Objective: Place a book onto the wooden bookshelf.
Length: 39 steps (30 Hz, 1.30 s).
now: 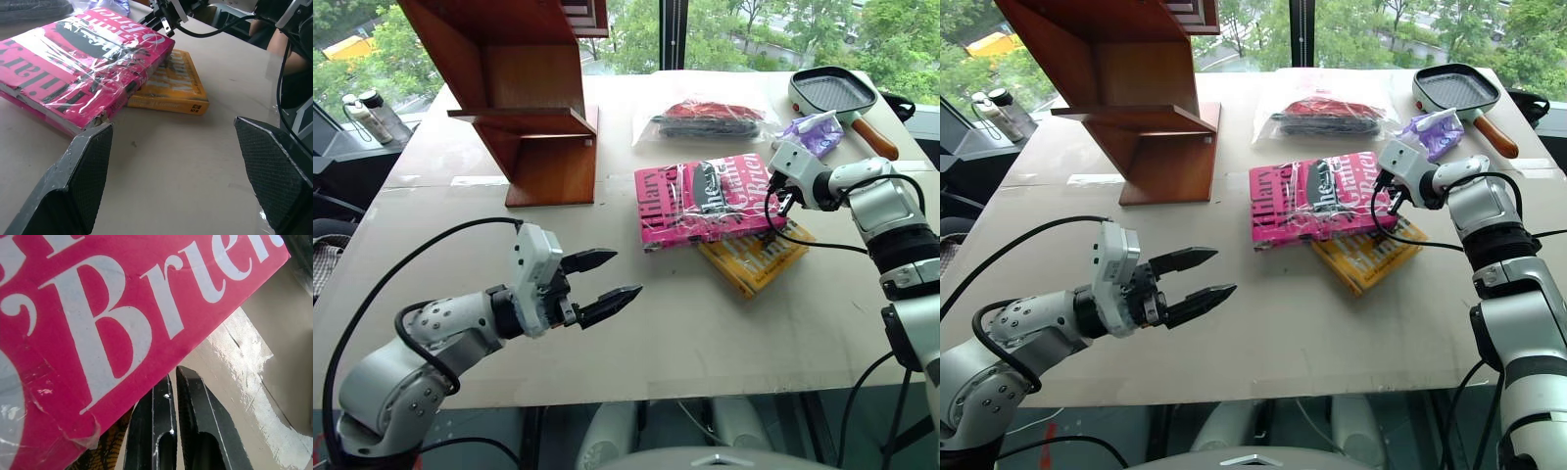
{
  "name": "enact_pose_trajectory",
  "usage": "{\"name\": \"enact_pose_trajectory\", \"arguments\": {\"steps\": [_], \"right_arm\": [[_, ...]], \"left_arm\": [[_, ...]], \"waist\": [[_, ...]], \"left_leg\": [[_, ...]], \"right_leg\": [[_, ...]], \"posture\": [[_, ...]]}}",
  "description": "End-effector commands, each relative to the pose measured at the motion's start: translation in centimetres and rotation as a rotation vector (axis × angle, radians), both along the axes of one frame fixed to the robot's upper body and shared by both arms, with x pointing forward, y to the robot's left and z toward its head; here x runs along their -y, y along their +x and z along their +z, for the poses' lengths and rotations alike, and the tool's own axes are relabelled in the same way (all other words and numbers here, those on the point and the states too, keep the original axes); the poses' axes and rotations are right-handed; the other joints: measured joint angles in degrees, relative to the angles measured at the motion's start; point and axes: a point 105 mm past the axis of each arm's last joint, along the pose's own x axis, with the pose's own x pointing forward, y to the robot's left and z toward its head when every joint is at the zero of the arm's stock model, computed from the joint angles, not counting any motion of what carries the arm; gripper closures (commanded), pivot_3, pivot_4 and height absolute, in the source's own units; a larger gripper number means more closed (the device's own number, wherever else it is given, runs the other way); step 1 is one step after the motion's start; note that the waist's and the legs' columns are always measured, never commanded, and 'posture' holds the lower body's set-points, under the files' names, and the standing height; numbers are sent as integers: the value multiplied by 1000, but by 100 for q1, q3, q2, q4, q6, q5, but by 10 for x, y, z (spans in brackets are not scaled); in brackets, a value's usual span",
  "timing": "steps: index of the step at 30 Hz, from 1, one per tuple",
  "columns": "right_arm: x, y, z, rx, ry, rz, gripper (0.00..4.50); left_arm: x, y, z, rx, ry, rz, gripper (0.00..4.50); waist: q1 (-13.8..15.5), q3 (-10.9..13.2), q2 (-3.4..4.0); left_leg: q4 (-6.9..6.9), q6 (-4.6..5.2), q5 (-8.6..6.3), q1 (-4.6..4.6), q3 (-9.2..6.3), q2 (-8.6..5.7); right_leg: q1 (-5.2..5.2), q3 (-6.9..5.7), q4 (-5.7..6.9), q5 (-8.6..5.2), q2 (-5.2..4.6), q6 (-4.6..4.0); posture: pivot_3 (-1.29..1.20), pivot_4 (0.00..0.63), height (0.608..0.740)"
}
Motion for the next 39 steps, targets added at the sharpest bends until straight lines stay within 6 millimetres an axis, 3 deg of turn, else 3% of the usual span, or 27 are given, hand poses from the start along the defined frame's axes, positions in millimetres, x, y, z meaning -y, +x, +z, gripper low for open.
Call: {"name": "enact_pose_trajectory", "arguments": {"steps": [1,6,13,22,28,39], "right_arm": [[4,-1,15,54,25,-6,4462],[6,-1,13,60,30,-22,4462],[40,-3,9,40,-61,-88,4462],[28,-19,-23,-152,-21,12,4462],[3,-24,-31,-182,27,88,4462],[-77,-48,-32,-196,192,151,4462]], "left_arm": [[-2,-2,-2,0,-26,19,384],[-1,-2,-9,-6,-19,19,384],[-2,0,-10,-4,-15,14,384],[-1,1,-9,1,-13,1,384],[-3,-1,-10,-5,-9,7,384],[-10,-9,-23,-47,-7,46,384]], "waist": [[1,0,0],[5,0,0],[21,0,0],[-7,-1,0],[-25,-3,-1],[-33,-6,-3]], "left_leg": [[0,0,0,0,0,0],[1,0,0,0,-1,0],[2,0,0,0,0,-2],[2,0,0,4,3,1],[4,0,0,9,5,4],[4,0,-1,34,18,14]], "right_leg": [[0,0,0,0,0,0],[0,-1,3,0,0,0],[0,-1,3,0,-1,0],[1,2,5,0,2,0],[3,4,9,0,4,0],[1,27,46,0,14,-2]], "posture": [[0,150,740],[0,150,740],[0,150,740],[0,150,740],[0,150,740],[0,150,740]]}}
